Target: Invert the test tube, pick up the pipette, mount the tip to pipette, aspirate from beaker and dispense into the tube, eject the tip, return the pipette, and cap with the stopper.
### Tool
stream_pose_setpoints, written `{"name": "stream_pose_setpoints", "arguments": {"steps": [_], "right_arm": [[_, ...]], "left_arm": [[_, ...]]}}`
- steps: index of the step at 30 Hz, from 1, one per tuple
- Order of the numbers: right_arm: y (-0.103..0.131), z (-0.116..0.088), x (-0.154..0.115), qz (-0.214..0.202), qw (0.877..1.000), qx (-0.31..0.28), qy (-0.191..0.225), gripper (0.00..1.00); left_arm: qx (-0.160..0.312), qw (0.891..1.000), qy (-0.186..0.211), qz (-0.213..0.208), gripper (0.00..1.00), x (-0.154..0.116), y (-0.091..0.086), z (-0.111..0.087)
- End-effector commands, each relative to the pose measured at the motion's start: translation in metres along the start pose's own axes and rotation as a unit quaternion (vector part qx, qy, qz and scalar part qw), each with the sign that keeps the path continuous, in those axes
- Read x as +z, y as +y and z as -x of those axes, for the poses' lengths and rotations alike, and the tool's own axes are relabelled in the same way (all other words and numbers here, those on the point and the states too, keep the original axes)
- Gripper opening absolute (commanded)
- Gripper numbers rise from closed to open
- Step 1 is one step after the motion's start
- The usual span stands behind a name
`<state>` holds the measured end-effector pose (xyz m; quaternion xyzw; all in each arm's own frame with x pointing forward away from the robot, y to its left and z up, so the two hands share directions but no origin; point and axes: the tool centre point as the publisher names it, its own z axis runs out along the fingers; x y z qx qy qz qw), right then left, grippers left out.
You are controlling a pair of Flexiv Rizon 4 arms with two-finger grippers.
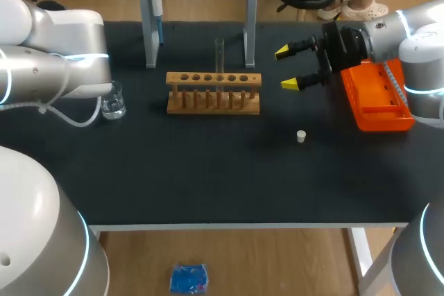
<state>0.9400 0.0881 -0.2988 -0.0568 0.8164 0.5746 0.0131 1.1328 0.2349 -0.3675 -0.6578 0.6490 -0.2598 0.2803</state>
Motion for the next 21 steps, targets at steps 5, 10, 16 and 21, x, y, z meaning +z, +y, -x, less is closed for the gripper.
{"name": "stream_pose_setpoints", "arguments": {"steps": [5, 10, 16, 21], "right_arm": [[0.000, 0.000, -0.001, 0.000, 1.000, 0.000, 0.001, 1.00], [0.000, 0.000, -0.001, 0.000, 1.000, 0.000, 0.001, 1.00], [0.000, 0.000, -0.001, 0.000, 1.000, 0.000, 0.001, 1.00], [0.000, 0.000, -0.001, 0.000, 1.000, 0.000, 0.001, 1.00]], "left_arm": [[0.000, 1.000, -0.001, 0.004, 0.00, 0.001, 0.000, 0.001], [0.004, 1.000, -0.002, 0.002, 0.00, -0.001, -0.002, 0.001], [0.003, 1.000, -0.004, -0.003, 0.00, -0.005, -0.005, 0.000], [0.009, 1.000, -0.009, -0.003, 0.00, -0.009, -0.007, 0.000]]}}
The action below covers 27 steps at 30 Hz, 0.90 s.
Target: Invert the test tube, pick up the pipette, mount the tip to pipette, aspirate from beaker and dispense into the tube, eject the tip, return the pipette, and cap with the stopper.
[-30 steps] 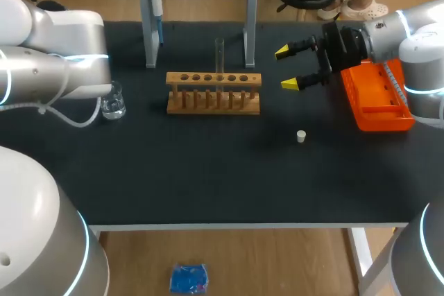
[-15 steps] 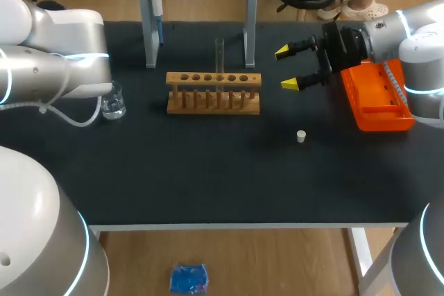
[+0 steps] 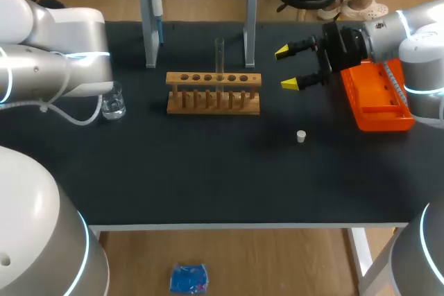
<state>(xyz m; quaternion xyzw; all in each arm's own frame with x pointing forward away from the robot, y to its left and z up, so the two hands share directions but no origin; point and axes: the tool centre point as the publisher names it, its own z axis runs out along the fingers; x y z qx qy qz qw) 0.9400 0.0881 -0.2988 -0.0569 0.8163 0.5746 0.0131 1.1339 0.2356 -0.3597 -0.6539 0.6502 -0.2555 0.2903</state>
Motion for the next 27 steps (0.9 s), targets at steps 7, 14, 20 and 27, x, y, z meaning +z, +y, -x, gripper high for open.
{"name": "stream_pose_setpoints", "arguments": {"steps": [7, 14, 20, 27], "right_arm": [[0.000, 0.000, -0.001, 0.000, 1.000, 0.000, 0.001, 1.00], [0.000, 0.000, -0.001, 0.000, 1.000, 0.000, 0.001, 1.00], [0.000, 0.000, -0.001, 0.000, 1.000, 0.000, 0.001, 1.00], [0.000, 0.000, -0.001, 0.000, 1.000, 0.000, 0.001, 1.00]], "left_arm": [[0.001, 1.000, -0.011, -0.006, 0.00, -0.013, -0.007, -0.001], [0.006, 1.000, -0.019, -0.013, 0.00, -0.022, -0.017, -0.002], [0.010, 0.999, -0.025, -0.020, 0.00, -0.032, -0.026, -0.002], [0.016, 0.999, -0.033, -0.029, 0.00, -0.047, -0.037, -0.003]]}}
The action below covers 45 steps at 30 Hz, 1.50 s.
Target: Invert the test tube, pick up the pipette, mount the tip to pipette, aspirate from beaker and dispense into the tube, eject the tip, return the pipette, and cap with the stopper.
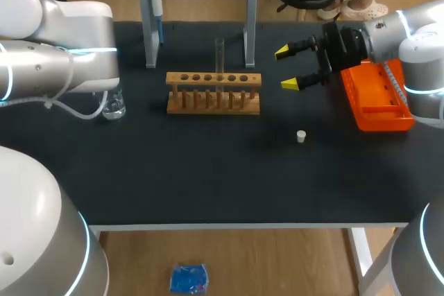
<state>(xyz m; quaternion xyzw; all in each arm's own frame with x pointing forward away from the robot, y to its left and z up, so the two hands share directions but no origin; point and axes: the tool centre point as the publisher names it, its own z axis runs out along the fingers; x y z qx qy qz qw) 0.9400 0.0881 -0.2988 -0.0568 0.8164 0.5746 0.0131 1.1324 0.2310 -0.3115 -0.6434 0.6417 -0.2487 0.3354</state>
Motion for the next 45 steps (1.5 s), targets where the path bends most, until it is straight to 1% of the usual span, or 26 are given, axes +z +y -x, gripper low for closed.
{"name": "stream_pose_setpoints", "arguments": {"steps": [1, 5, 9, 11, 16, 19, 22, 25, 26, 28, 33, 35, 36, 40, 41, 43, 45], "right_arm": [[0.000, 0.000, -0.001, 0.000, 1.000, 0.000, 0.001, 1.00], [0.000, 0.000, -0.001, 0.000, 1.000, 0.000, 0.001, 1.00], [0.000, 0.000, -0.001, 0.000, 1.000, 0.000, 0.001, 1.00], [0.000, 0.000, -0.001, 0.000, 1.000, 0.000, 0.001, 1.00], [0.000, 0.000, -0.001, 0.000, 1.000, 0.000, 0.001, 1.00], [0.000, 0.000, -0.001, 0.000, 1.000, 0.000, 0.001, 1.00], [0.000, 0.000, -0.001, 0.000, 1.000, 0.000, 0.001, 1.00], [0.000, 0.000, -0.001, 0.000, 1.000, 0.000, 0.001, 1.00], [0.000, 0.000, -0.001, 0.000, 1.000, 0.000, 0.001, 1.00], [0.000, 0.000, -0.001, 0.000, 1.000, 0.000, 0.001, 1.00], [0.000, 0.000, -0.001, 0.000, 1.000, 0.000, 0.001, 1.00], [0.000, 0.000, -0.001, 0.000, 1.000, 0.000, 0.001, 1.00], [0.000, 0.000, -0.001, 0.000, 1.000, 0.000, 0.001, 1.00], [0.000, 0.000, -0.001, 0.000, 1.000, 0.000, 0.001, 1.00], [0.000, 0.000, -0.001, 0.000, 1.000, 0.000, 0.001, 1.00], [0.000, 0.000, -0.001, 0.000, 1.000, 0.000, 0.001, 1.00], [0.000, 0.000, -0.001, 0.000, 1.000, 0.000, 0.001, 1.00]], "left_arm": [[0.001, 1.000, 0.000, -0.001, 0.00, -0.015, -0.006, 0.000], [0.005, 1.000, -0.003, -0.009, 0.00, -0.029, -0.014, -0.001], [0.022, 1.000, 0.005, -0.022, 0.00, -0.054, -0.024, -0.008], [0.033, 0.999, 0.016, -0.018, 0.00, -0.069, -0.027, -0.015], [0.072, 0.996, 0.049, -0.021, 0.00, -0.115, -0.029, -0.037], [0.097, 0.992, 0.069, -0.037, 0.00, -0.149, -0.027, -0.054], [0.125, 0.986, 0.096, -0.054, 0.00, -0.181, -0.022, -0.077], [0.154, 0.977, 0.127, -0.075, 0.00, -0.211, -0.014, -0.103], [0.165, 0.972, 0.145, -0.087, 0.00, -0.225, -0.010, -0.115], [0.171, 0.967, 0.159, -0.098, 0.00, -0.239, -0.005, -0.127], [0.219, 0.942, 0.219, -0.128, 0.00, -0.285, 0.010, -0.177], [0.232, 0.935, 0.234, -0.133, 0.00, -0.298, 0.015, -0.189], [0.246, 0.929, 0.241, -0.135, 0.00, -0.308, 0.018, -0.198], [0.277, 0.917, 0.259, -0.127, 0.00, -0.329, 0.030, -0.218], [0.285, 0.913, 0.267, -0.122, 0.00, -0.336, 0.035, -0.227], [0.308, 0.904, 0.276, -0.109, 0.00, -0.345, 0.042, -0.239], [0.318, 0.900, 0.282, -0.099, 0.00, -0.350, 0.048, -0.245]]}}
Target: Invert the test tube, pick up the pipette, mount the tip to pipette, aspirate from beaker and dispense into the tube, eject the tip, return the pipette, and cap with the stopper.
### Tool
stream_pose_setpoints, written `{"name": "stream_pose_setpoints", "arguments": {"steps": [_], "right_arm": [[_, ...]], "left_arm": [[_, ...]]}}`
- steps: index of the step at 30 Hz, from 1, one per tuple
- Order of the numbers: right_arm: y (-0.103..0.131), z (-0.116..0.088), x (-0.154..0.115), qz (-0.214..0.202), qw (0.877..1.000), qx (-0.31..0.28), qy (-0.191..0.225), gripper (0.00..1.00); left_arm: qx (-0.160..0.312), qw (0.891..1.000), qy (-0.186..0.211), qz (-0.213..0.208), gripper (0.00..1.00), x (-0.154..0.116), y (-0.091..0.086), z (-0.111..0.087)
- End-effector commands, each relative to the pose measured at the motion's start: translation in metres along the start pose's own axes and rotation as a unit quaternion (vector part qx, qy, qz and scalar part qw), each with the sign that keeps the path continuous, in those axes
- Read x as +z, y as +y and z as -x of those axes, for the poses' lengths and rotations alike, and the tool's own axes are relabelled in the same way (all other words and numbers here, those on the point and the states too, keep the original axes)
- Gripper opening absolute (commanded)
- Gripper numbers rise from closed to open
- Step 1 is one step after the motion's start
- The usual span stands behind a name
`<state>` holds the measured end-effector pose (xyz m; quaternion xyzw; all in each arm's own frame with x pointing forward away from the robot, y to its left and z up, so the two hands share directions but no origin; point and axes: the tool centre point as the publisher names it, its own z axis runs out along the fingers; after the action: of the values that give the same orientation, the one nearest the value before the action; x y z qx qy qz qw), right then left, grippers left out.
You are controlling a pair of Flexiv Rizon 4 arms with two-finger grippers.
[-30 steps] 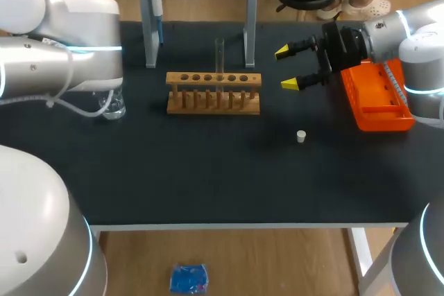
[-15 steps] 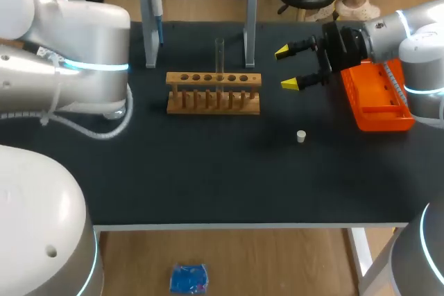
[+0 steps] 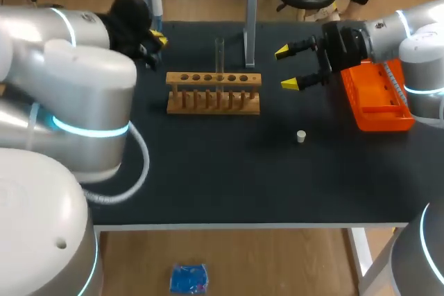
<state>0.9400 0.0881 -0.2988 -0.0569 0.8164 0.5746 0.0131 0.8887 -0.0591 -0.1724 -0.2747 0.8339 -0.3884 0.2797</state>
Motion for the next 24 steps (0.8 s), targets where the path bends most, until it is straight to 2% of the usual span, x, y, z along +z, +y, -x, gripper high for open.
{"name": "stream_pose_setpoints", "arguments": {"steps": [1, 5, 12, 24], "right_arm": [[0.000, 0.000, -0.001, 0.000, 1.000, 0.000, 0.001, 1.00], [0.000, 0.000, -0.001, 0.000, 1.000, 0.000, 0.001, 1.00], [0.000, 0.000, -0.001, 0.000, 1.000, 0.000, 0.001, 1.00], [0.000, 0.000, -0.001, 0.000, 1.000, 0.000, 0.001, 1.00]], "left_arm": [[0.013, 0.999, 0.021, 0.035, 0.00, -0.045, -0.007, -0.018], [0.031, 0.998, 0.046, 0.041, 0.00, -0.042, -0.013, -0.039], [0.090, 0.987, 0.123, 0.050, 0.00, -0.026, -0.029, -0.076], [0.090, 0.987, 0.123, 0.050, 0.00, -0.026, -0.029, -0.076]]}}
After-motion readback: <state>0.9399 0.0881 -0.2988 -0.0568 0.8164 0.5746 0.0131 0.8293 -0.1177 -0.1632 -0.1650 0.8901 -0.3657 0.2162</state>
